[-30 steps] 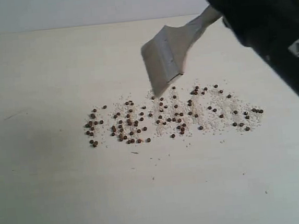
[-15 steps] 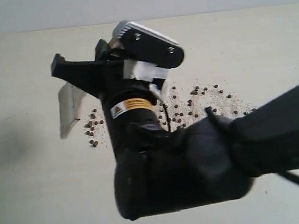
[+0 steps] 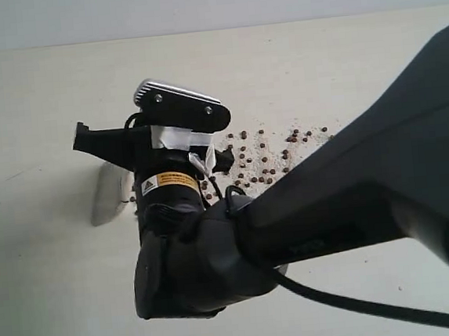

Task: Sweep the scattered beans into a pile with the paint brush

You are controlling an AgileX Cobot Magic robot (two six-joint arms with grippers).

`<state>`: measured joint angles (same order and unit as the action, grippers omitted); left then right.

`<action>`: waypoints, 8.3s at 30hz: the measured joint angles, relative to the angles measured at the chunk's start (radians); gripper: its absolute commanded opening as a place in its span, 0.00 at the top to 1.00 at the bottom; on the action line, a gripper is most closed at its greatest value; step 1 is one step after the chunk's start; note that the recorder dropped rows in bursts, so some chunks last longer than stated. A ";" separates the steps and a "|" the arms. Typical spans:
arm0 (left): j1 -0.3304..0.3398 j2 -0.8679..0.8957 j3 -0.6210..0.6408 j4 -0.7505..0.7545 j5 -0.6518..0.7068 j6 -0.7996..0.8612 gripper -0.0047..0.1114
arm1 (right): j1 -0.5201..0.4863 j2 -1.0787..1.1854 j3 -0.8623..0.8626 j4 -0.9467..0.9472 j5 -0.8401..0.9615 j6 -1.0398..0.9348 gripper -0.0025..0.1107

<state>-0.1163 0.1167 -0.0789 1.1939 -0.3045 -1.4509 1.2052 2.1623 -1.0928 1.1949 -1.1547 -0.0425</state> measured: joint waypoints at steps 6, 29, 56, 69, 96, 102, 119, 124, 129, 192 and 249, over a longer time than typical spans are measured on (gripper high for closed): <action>0.000 0.000 0.000 0.000 0.000 0.000 0.96 | 0.000 -0.026 -0.009 0.118 -0.053 -0.325 0.98; 0.000 0.000 0.000 0.000 0.000 0.000 0.96 | -0.017 -0.129 -0.007 0.198 -0.068 -0.697 0.98; 0.000 0.000 0.000 0.000 0.000 0.002 0.96 | 0.088 -0.099 -0.007 0.254 -0.046 -0.805 0.98; 0.000 0.000 0.000 0.000 0.000 0.002 0.96 | 0.088 -0.099 -0.007 0.316 -0.077 -0.932 0.98; 0.000 0.000 0.000 0.000 0.000 0.002 0.96 | 0.139 -0.650 0.402 0.250 -0.053 -0.983 0.98; 0.000 0.000 0.000 0.002 0.000 0.002 0.96 | 0.029 -0.877 0.620 0.250 -0.055 -0.982 0.98; 0.000 0.000 0.000 0.002 0.000 0.002 0.96 | -0.361 -0.938 0.773 0.093 -0.057 -0.938 0.98; 0.000 0.000 0.000 0.002 0.000 0.002 0.96 | -0.475 -0.887 0.773 0.027 -0.057 -0.937 0.98; 0.000 0.000 0.000 0.002 0.000 0.002 0.96 | -0.554 -0.843 0.773 -0.054 0.017 -0.824 0.98; 0.000 0.000 0.000 0.002 0.000 0.002 0.96 | -0.561 -1.030 0.948 -0.146 0.276 -0.518 0.98; 0.000 0.000 0.000 0.002 0.000 0.002 0.96 | -0.561 -0.746 0.737 -0.553 0.363 -0.046 0.98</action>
<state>-0.1163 0.1167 -0.0789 1.1955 -0.3045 -1.4490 0.6440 1.4160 -0.3557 0.6420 -0.7918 -0.0890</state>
